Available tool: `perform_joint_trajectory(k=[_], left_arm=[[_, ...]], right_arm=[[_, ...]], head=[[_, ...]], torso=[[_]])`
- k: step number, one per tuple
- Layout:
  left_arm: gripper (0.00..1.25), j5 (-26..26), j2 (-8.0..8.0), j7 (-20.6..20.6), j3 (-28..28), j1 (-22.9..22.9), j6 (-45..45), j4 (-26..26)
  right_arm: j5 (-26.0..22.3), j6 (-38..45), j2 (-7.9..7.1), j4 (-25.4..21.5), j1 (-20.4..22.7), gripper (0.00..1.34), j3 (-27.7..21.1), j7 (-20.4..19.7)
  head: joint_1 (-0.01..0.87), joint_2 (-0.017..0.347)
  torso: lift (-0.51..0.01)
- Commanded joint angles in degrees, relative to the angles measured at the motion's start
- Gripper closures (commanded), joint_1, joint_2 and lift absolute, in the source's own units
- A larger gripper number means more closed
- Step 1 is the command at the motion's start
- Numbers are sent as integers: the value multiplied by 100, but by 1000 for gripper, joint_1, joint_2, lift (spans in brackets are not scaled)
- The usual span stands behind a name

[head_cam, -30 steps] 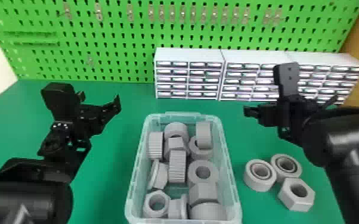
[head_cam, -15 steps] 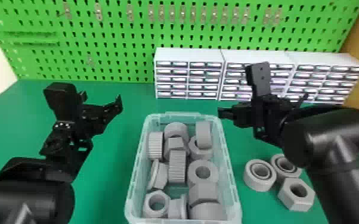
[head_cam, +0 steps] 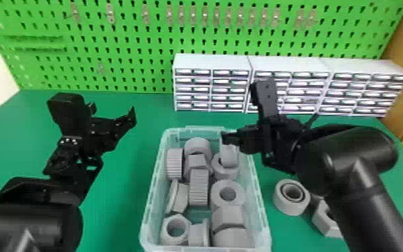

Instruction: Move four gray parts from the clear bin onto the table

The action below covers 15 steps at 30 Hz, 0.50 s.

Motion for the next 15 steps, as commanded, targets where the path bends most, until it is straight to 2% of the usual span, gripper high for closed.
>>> perform_joint_trajectory(k=[1,8,15], left_arm=[[239,9,0,-1,24,23,0,0],[239,18,0,-1,33,32,0,0],[239,18,0,-18,33,32,0,0]], right_arm=[[-307,262,24,-9,74,506,-12,-276],[-614,798,24,-62,82,504,-127,-856],[-772,1105,-2,-70,74,502,-153,-1093]], head=[[678,34],[678,34],[678,34]], torso=[[-50],[-50],[-50]])
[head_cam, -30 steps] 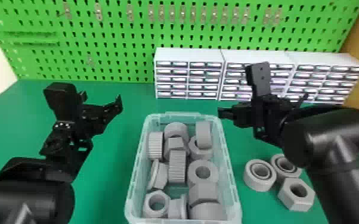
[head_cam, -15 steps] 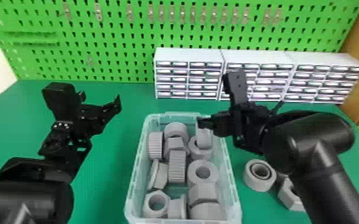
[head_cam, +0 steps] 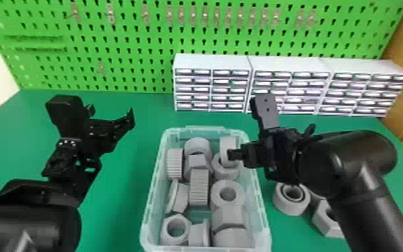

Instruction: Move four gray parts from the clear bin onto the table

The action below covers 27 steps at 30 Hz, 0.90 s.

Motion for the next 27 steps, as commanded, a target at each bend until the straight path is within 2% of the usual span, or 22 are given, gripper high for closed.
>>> perform_joint_trajectory(k=[1,13,27], left_arm=[[239,1,0,-2,0,0,0,0],[239,1,0,-37,9,0,0,0],[239,-8,0,-37,9,0,0,0]], right_arm=[[-149,132,-18,-1,30,502,-25,-95],[-615,290,-35,-1,56,502,-96,-667],[-694,272,-53,17,48,502,-122,-719]], head=[[678,34],[678,34],[678,34]], torso=[[-50],[-50],[-50]])
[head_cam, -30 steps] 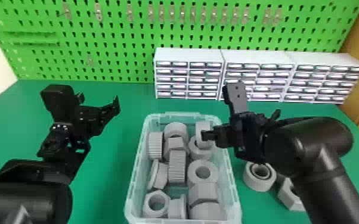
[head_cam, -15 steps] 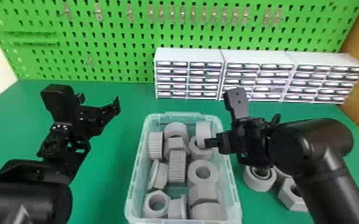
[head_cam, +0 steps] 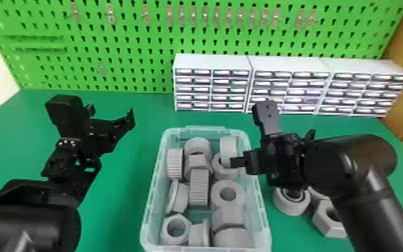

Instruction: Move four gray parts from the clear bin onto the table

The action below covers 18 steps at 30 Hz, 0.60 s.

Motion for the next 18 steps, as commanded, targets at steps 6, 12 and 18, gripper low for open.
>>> perform_joint_trajectory(k=[6,12,18], left_arm=[[239,-2,0,0,0,0,0,0],[239,-2,0,0,-9,9,0,18],[239,-2,0,0,-18,9,0,26]], right_arm=[[211,-114,-26,31,-25,498,66,0],[360,-175,-96,172,-148,501,136,299],[1380,-281,-131,471,-359,501,268,1749]], head=[[678,34],[678,34],[678,34]], torso=[[-50],[-50],[-50]])
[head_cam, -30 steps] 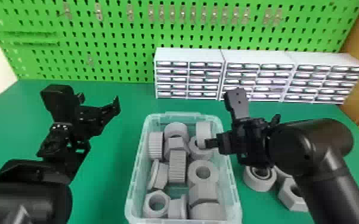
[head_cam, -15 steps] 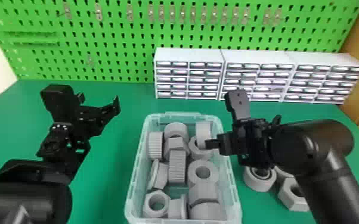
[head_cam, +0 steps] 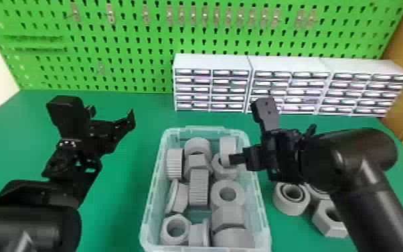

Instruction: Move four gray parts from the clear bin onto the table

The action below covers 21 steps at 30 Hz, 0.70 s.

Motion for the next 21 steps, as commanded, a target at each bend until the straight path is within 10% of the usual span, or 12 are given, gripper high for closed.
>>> perform_joint_trajectory(k=[1,21], left_arm=[[239,0,0,0,-3,0,0,8],[239,0,0,0,6,9,0,8]], right_arm=[[739,-126,3,161,-115,501,86,502],[1310,-1067,65,1093,-370,501,-19,1908]], head=[[678,34],[678,34]], torso=[[-50],[-50]])
